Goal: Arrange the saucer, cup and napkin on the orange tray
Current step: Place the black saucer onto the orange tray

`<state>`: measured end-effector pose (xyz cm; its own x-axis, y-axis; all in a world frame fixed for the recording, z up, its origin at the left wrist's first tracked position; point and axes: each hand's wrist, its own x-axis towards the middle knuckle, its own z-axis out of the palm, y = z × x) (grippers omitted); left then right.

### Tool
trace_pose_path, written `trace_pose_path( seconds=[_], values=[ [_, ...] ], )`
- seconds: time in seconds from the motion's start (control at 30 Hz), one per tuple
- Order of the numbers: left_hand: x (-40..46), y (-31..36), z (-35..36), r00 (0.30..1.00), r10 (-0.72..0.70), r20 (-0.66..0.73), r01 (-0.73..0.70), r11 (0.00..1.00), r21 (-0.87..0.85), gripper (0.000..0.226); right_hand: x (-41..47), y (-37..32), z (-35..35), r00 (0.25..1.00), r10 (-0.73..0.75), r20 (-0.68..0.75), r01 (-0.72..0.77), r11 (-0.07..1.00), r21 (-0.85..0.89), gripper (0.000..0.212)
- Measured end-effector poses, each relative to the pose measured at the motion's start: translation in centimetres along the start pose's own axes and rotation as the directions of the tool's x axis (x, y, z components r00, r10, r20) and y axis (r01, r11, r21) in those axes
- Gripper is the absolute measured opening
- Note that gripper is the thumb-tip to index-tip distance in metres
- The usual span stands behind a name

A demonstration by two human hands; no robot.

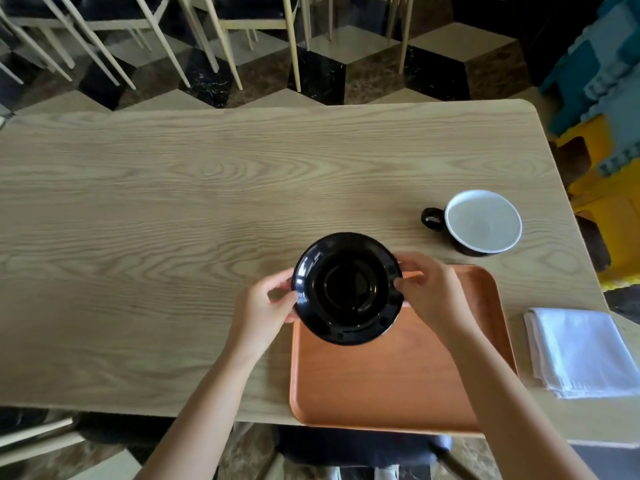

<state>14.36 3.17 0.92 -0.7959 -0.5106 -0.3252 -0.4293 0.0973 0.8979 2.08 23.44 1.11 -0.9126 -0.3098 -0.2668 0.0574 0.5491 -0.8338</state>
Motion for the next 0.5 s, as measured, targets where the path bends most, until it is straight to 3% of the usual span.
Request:
trace_pose_path(
  seconds=[0.27, 0.5],
  values=[
    [-1.4, -1.7, 0.2, 0.999, -0.042, 0.019, 0.036, 0.969, 0.246, 0.043, -2.3, 2.8, 0.8, 0.989, 0.117, 0.092, -0.131, 0.976, 0.174, 0.049],
    [-0.9, -1.8, 0.5, 0.997, -0.071, 0.018, 0.061, 0.938, 0.340, 0.044, -2.1, 3.3, 1.3, 0.989, 0.116, 0.095, -0.129, 0.981, 0.146, 0.055]
  ],
)
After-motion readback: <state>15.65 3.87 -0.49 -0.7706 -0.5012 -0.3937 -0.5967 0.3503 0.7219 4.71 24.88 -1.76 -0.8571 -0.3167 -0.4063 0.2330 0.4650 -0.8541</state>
